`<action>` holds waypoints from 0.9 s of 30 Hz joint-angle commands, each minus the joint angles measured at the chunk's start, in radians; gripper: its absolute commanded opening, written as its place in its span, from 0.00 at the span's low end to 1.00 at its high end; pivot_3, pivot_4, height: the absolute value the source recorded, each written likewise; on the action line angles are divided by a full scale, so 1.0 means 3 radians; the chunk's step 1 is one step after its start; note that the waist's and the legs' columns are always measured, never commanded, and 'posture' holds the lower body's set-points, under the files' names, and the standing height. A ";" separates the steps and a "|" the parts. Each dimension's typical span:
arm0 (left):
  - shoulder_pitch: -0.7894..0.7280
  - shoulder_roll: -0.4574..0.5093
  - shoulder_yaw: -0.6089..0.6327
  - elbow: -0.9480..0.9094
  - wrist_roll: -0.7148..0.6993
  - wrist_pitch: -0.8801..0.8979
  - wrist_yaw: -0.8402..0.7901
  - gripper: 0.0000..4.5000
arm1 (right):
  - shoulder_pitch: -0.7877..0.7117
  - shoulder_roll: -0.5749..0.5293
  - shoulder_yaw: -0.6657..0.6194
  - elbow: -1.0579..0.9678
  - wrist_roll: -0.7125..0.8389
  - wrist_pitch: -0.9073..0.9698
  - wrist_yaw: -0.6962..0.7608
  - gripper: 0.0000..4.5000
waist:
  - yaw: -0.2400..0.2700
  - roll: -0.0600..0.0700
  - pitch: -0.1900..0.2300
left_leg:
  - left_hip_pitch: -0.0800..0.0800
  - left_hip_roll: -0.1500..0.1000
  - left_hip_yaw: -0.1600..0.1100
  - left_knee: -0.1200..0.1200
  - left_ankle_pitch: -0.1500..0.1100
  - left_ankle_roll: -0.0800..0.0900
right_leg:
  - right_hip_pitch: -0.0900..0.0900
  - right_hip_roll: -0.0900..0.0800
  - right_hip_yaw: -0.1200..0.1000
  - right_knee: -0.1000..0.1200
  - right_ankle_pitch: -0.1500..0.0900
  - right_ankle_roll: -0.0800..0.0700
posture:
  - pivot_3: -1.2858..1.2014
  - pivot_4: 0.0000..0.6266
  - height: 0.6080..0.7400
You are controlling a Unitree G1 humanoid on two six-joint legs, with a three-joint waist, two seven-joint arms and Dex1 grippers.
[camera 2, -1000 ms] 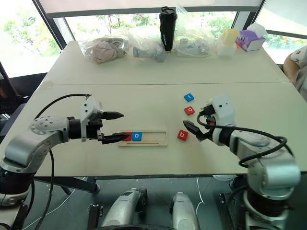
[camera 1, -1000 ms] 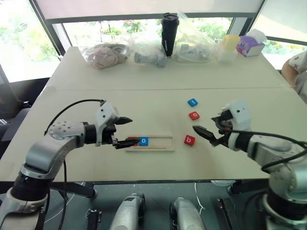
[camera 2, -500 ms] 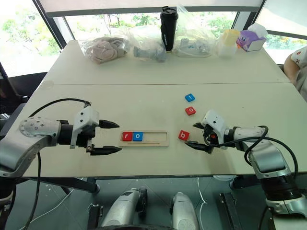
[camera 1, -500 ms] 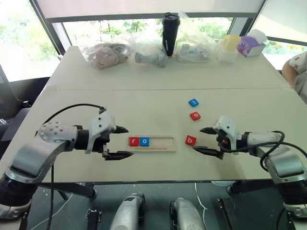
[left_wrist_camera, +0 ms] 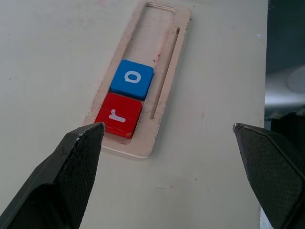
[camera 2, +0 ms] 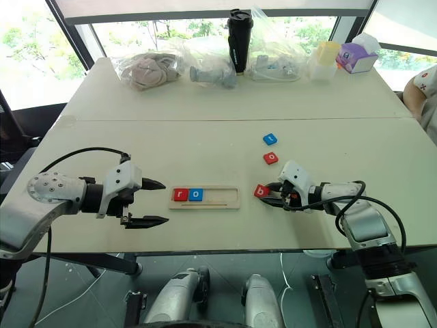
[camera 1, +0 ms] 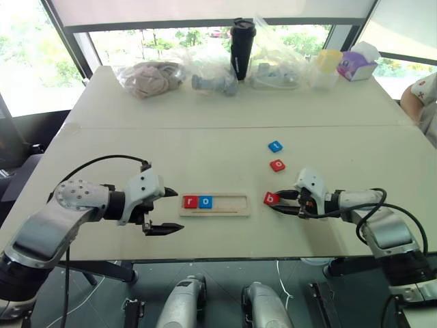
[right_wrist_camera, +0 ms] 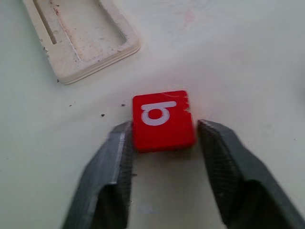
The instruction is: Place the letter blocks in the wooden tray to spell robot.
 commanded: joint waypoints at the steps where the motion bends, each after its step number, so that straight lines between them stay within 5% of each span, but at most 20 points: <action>1: -0.0050 0.0008 0.0086 -0.0021 -0.0019 -0.0062 -0.0019 1.00 | -0.0027 -0.0019 -0.0062 -0.0103 0.0062 0.0019 0.0009 0.25 | 0.0001 0.0000 0.0000 | 0.0000 0.0000 0.0000 0.0000 0.0000 0.0000 | 0.0001 0.0000 0.0000 0.0000 0.0000 0.0000 | 0.52 0.24 1.00; 9: 0.0008 0.0162 0.0135 0.0122 0.0077 -0.0149 -0.0108 1.00 | -0.0482 0.0006 0.0184 -0.0673 0.0218 0.0367 0.0204 0.25 | -0.0020 0.0000 0.0000 | 0.0002 0.0002 0.0000 0.0001 0.0000 0.0000 | 0.0001 0.0001 0.0000 0.0005 0.0001 0.0001 | 0.52 0.24 1.00; 18: 0.0100 0.0087 0.0177 0.0046 0.0078 -0.0124 0.0060 1.00 | -0.0914 0.0488 0.0859 -0.0303 -0.0176 0.0191 0.0143 0.25 | -0.0008 0.0000 0.0000 | -0.0001 0.0001 0.0000 0.0004 0.0000 0.0000 | -0.0011 0.0000 0.0000 0.0004 0.0001 0.0001 | 0.52 0.24 1.00; 27: 0.0282 0.0009 0.0266 -0.0151 0.0007 -0.0005 0.0264 1.00 | -0.1088 0.0677 0.1065 0.0003 -0.0335 0.0012 0.0224 0.25 | -0.0008 0.0000 0.0000 | 0.0001 0.0001 0.0000 0.0004 0.0000 0.0000 | -0.0014 0.0002 0.0000 0.0014 0.0004 0.0005 | 0.52 0.24 1.00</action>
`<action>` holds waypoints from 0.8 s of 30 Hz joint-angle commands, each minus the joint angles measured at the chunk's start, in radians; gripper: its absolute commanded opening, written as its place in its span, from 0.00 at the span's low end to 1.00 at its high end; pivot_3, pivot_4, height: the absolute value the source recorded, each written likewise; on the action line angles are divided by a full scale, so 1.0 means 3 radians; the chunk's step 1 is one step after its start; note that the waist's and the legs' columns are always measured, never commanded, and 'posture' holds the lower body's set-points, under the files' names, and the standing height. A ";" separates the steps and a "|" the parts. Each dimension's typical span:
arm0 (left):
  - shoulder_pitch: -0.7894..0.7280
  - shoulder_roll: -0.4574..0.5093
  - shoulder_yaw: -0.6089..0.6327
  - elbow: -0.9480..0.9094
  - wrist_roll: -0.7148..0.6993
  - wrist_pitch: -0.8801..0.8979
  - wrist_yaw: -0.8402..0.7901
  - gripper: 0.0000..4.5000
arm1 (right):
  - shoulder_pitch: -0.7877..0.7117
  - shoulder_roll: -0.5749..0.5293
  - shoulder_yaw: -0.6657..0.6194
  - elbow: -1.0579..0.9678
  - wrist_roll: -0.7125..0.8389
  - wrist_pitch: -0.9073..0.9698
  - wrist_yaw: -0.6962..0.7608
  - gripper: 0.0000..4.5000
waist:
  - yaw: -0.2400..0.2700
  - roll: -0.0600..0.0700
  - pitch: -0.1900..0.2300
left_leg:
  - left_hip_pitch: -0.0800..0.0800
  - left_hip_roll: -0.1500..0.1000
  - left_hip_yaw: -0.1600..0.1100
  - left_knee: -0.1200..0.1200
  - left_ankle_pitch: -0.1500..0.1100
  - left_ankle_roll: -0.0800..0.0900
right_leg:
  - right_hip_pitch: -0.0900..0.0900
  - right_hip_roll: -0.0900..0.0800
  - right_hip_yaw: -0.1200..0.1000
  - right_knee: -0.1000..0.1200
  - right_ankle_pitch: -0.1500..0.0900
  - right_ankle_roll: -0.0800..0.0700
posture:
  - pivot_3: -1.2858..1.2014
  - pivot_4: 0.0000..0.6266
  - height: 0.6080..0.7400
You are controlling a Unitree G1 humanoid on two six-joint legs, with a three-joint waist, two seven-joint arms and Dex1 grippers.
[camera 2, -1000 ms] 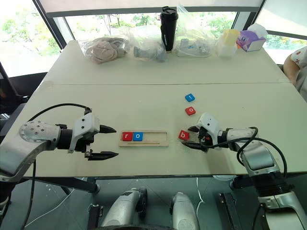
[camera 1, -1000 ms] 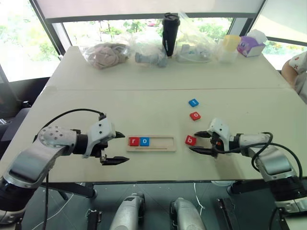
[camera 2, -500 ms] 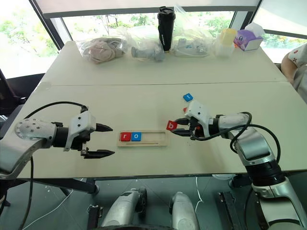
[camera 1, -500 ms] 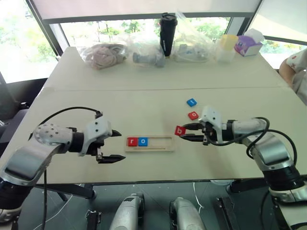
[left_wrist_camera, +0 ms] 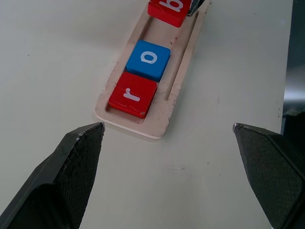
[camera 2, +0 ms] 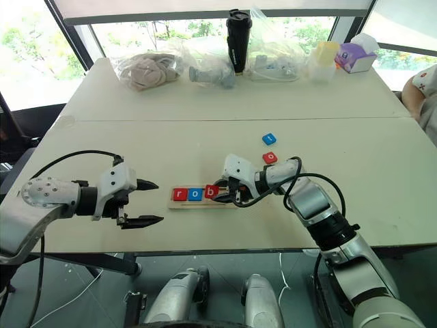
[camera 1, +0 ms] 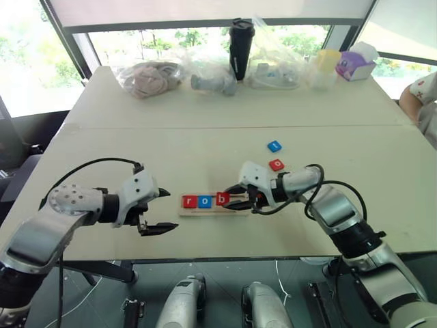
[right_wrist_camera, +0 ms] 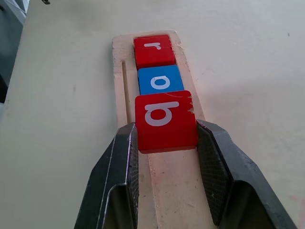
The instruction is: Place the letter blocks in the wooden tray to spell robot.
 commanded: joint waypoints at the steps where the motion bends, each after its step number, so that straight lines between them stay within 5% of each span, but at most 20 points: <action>1: 0.0039 -0.0018 0.0130 -0.0151 -0.0057 0.0029 0.0066 1.00 | -0.0084 0.0053 0.0042 0.0021 -0.0050 -0.0108 0.0050 0.25 | 0.0005 0.0000 0.0000 | 0.0000 0.0000 0.0000 0.0000 0.0000 0.0000 | -0.0001 0.0000 0.0000 0.0002 0.0000 0.0000 | 0.52 0.24 1.00; 16: 0.0015 -0.0073 0.0095 -0.0157 -0.0063 0.0044 0.0150 1.00 | -0.0163 0.0215 0.0041 0.0308 -0.0183 -0.0256 -0.0016 0.25 | 0.0001 0.0000 0.0000 | 0.0002 0.0000 0.0000 0.0005 0.0002 -0.0004 | -0.0011 -0.0001 0.0001 0.0034 -0.0002 -0.0003 | 0.52 0.24 1.00; 22: 0.0016 -0.0075 0.0085 -0.0152 -0.0046 0.0033 0.0151 1.00 | -0.0151 0.0247 0.0000 0.0296 -0.0159 -0.0248 -0.0023 0.90 | 0.0002 0.0000 0.0000 | 0.0002 0.0000 0.0000 0.0005 0.0003 -0.0004 | -0.0011 0.0000 0.0001 0.0035 -0.0001 -0.0002 | 0.52 0.24 1.00; 24: 0.0007 -0.0081 0.0074 -0.0139 -0.0036 0.0027 0.0154 1.00 | -0.0164 0.0279 -0.0033 0.0292 -0.0141 -0.0239 -0.0058 0.99 | 0.0000 0.0000 0.0000 | 0.0002 0.0000 0.0000 0.0005 0.0003 -0.0004 | -0.0011 0.0000 0.0001 0.0035 -0.0001 -0.0002 | 0.52 0.24 1.00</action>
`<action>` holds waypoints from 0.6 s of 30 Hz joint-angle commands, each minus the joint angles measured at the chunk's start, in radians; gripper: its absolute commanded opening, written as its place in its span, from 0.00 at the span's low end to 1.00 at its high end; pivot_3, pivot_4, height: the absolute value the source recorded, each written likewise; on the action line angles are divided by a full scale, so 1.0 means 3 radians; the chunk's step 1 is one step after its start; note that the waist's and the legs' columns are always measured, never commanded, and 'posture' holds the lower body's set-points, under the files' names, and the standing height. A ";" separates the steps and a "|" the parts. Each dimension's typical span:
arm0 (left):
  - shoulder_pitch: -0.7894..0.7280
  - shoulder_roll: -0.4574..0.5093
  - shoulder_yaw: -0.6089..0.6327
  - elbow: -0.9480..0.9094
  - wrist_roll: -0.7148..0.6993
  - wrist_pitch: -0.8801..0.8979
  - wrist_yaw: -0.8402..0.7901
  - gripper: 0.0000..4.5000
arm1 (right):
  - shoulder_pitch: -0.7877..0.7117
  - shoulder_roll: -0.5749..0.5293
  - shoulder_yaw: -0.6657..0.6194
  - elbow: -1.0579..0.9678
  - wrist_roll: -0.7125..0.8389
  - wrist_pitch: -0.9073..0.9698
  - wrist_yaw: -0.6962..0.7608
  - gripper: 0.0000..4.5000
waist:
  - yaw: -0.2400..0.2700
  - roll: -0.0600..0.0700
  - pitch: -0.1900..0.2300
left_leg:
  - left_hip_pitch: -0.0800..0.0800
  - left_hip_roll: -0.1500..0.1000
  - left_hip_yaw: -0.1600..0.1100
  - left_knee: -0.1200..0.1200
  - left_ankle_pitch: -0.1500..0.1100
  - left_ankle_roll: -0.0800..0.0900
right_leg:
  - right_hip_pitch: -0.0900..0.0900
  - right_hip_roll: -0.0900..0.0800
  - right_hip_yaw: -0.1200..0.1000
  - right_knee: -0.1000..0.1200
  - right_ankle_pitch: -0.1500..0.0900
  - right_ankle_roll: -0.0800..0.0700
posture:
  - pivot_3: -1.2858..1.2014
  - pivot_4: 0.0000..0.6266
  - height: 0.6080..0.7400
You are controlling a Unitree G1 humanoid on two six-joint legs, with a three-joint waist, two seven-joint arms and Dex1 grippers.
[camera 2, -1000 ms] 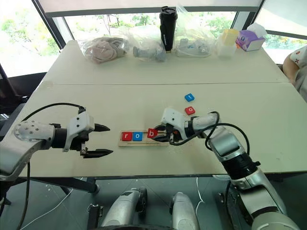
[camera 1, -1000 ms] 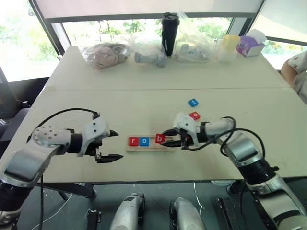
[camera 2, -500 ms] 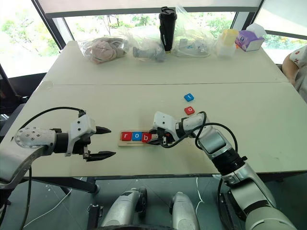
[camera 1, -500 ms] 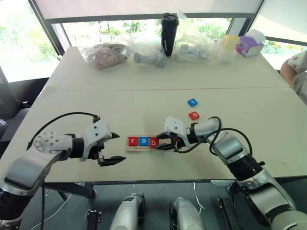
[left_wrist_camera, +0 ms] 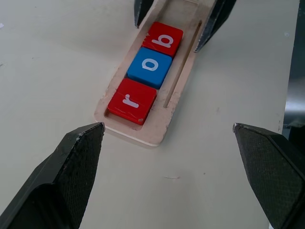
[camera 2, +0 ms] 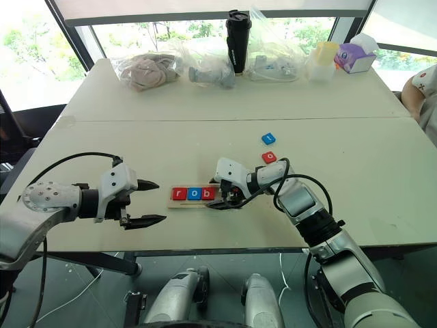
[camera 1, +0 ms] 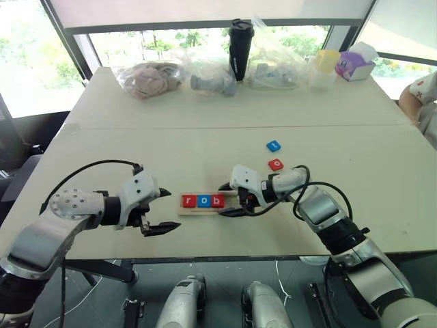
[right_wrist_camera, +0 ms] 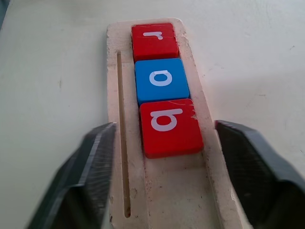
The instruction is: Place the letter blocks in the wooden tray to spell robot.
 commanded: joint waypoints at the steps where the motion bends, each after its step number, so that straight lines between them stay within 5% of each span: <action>1: -0.0056 -0.0012 0.0012 -0.0041 0.0024 -0.0041 0.0014 1.00 | -0.0079 0.0067 -0.0133 -0.0082 0.0059 -0.0027 -0.0048 0.99 | -0.0001 0.0000 0.0000 | 0.0000 0.0000 0.0000 0.0000 0.0000 0.0000 | 0.0000 0.0000 0.0000 0.0001 0.0000 0.0000 | 0.52 0.24 1.00; 8: -0.0029 -0.0045 0.0093 -0.0084 -0.0028 -0.0038 0.0053 1.00 | -0.0159 0.0019 -0.0882 -0.0199 0.0357 0.0298 -0.0506 0.99 | 0.0008 0.0000 0.0000 | 0.0000 0.0000 0.0000 0.0001 0.0000 -0.0001 | 0.0000 0.0000 0.0000 0.0001 0.0001 0.0002 | 0.52 0.24 1.00; 14: -0.0416 -0.0459 0.0384 -0.0030 -0.0359 0.0100 0.0366 1.00 | -0.0058 -0.0111 -0.1518 -0.0109 0.0246 0.0752 -0.1417 0.99 | 0.0064 -0.0003 -0.0001 | -0.0001 0.0000 0.0000 0.0003 0.0001 -0.0001 | 0.0000 0.0000 0.0000 0.0002 0.0003 0.0005 | 0.52 0.24 1.00; 18: -0.0699 -0.0655 0.0185 0.0078 -0.0272 0.0025 0.0466 1.00 | 0.0127 -0.0001 -0.1692 -0.0301 0.0301 0.1309 -0.1820 0.99 | 0.0076 -0.0001 -0.0002 | 0.0000 0.0000 0.0002 0.0003 0.0004 0.0001 | 0.0014 0.0000 0.0001 0.0007 0.0005 0.0008 | 0.52 0.24 1.00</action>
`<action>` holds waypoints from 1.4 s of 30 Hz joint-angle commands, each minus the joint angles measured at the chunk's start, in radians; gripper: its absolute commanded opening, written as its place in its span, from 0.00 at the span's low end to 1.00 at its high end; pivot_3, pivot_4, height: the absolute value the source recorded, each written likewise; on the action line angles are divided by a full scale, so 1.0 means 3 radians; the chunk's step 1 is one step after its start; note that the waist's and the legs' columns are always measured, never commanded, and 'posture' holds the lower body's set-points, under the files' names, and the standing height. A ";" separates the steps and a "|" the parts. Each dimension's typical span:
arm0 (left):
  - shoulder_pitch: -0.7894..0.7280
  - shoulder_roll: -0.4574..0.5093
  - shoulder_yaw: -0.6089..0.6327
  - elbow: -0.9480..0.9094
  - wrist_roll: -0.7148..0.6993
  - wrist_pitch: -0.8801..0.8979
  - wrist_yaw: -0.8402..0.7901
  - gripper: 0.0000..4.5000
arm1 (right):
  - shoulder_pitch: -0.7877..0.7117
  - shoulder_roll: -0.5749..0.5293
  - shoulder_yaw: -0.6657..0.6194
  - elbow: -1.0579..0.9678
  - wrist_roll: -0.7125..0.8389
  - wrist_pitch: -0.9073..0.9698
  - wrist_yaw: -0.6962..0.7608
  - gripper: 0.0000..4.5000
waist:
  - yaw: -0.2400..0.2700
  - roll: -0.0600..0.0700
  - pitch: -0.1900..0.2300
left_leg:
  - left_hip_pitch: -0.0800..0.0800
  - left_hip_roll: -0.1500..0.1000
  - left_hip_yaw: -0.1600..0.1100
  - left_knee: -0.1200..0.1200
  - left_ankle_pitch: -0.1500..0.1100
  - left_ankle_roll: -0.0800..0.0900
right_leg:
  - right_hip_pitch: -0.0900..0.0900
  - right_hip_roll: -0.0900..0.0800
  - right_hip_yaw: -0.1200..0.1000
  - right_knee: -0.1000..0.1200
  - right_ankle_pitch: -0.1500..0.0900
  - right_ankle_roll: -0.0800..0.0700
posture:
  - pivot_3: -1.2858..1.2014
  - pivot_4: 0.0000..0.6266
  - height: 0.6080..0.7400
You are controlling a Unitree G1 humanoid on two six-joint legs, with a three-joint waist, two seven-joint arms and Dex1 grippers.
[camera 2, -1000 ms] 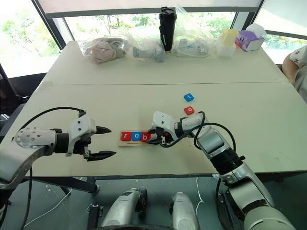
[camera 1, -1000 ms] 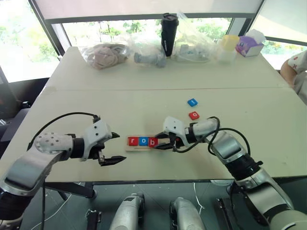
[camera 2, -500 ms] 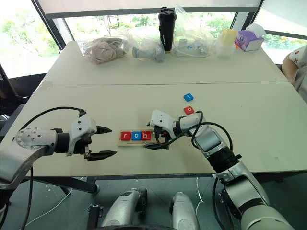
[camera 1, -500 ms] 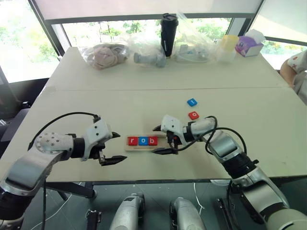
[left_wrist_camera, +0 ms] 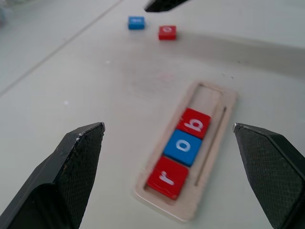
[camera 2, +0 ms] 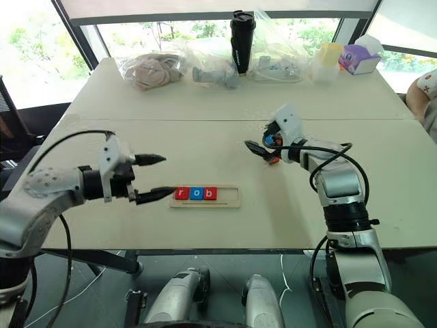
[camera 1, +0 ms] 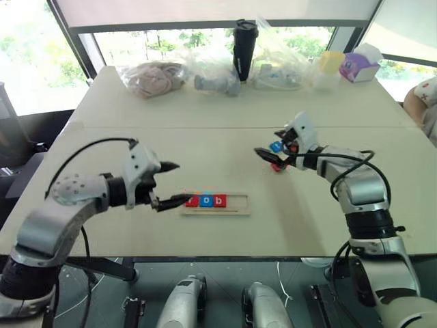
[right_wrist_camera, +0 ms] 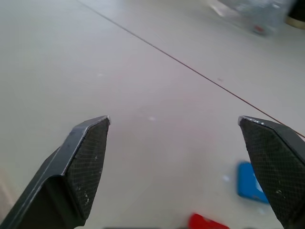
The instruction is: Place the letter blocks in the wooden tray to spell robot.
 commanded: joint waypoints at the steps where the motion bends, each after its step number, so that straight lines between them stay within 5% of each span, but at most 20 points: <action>1: -0.0188 -0.0125 -0.0119 0.0052 0.0045 -0.0075 0.0067 1.00 | 0.0086 0.0093 -0.0118 -0.0229 0.0057 0.0383 -0.0303 0.99 | 0.0001 0.0000 0.0000 | 0.0000 0.0000 0.0001 0.0000 0.0002 0.0002 | 0.0000 0.0000 0.0000 0.0000 0.0000 0.0001 | 0.52 0.24 1.00; 11: -0.0811 -0.0506 -0.0731 0.0546 0.0410 -0.0439 -0.0158 1.00 | 0.0091 0.0323 0.0079 0.0138 -0.0135 0.0401 -0.0760 0.99 | -0.0010 -0.0001 0.0000 | 0.0003 0.0000 0.0011 0.0007 0.0006 0.0006 | 0.0006 0.0005 0.0004 0.0002 0.0001 0.0002 | 0.52 0.24 1.00; 14: -0.0777 -0.0472 -0.0727 0.0558 0.0433 -0.0431 -0.0179 1.00 | 0.0113 0.0330 0.0115 0.0138 -0.0153 0.0445 -0.0819 0.79 | -0.0008 -0.0001 0.0000 | 0.0003 0.0000 0.0011 0.0006 0.0006 0.0007 | 0.0006 0.0005 0.0004 0.0003 0.0001 0.0003 | 0.52 0.24 1.00; 19: -0.0695 -0.0386 -0.0666 0.0590 0.0466 -0.0455 -0.0233 1.00 | 0.0117 0.0362 0.0124 0.0054 -0.0138 0.0540 -0.0913 0.26 | -0.0004 -0.0001 0.0000 | 0.0009 0.0001 0.0011 0.0008 0.0006 0.0007 | 0.0011 0.0005 0.0004 0.0003 0.0001 0.0001 | 0.52 0.24 1.00; 25: -0.0654 -0.0350 -0.0764 0.0603 0.0536 -0.0515 -0.0318 1.00 | 0.0056 0.0344 -0.0118 -0.0298 -0.0139 0.0881 -0.1211 0.27 | 0.0001 0.0000 0.0000 | 0.0007 0.0001 0.0011 0.0009 0.0006 0.0007 | 0.0010 0.0004 0.0005 0.0003 0.0000 0.0000 | 0.52 0.24 1.00; 34: -0.0561 -0.0337 -0.0867 0.0610 0.0607 -0.0605 -0.0538 1.00 | 0.0575 0.0895 -0.0593 -0.2300 0.0103 0.2960 -0.1561 0.27 | -0.0008 -0.0001 -0.0001 | -0.0001 0.0003 0.0011 -0.0004 0.0005 0.0006 | -0.0008 0.0002 0.0007 0.0004 0.0000 0.0001 | 0.52 0.24 1.00; 41: -0.0461 -0.0189 -0.0946 0.0550 0.0659 -0.0644 -0.0774 1.00 | 0.0990 0.1385 -0.0476 -0.2843 0.0060 0.3093 -0.1833 0.27 | -0.0023 0.0000 -0.0001 | 0.0001 0.0003 0.0013 -0.0003 0.0001 -0.0002 | -0.0013 0.0002 0.0011 0.0003 -0.0006 -0.0011 | 0.52 0.24 1.00; 42: -0.0451 -0.0184 -0.0942 0.0549 0.0659 -0.0647 -0.0788 1.00 | 0.1031 0.1457 -0.0472 -0.2863 0.0047 0.3093 -0.1880 0.38 | -0.0016 0.0000 -0.0001 | 0.0002 0.0003 0.0012 -0.0003 0.0000 -0.0003 | -0.0016 0.0002 0.0011 0.0001 -0.0006 -0.0011 | 0.52 0.24 1.00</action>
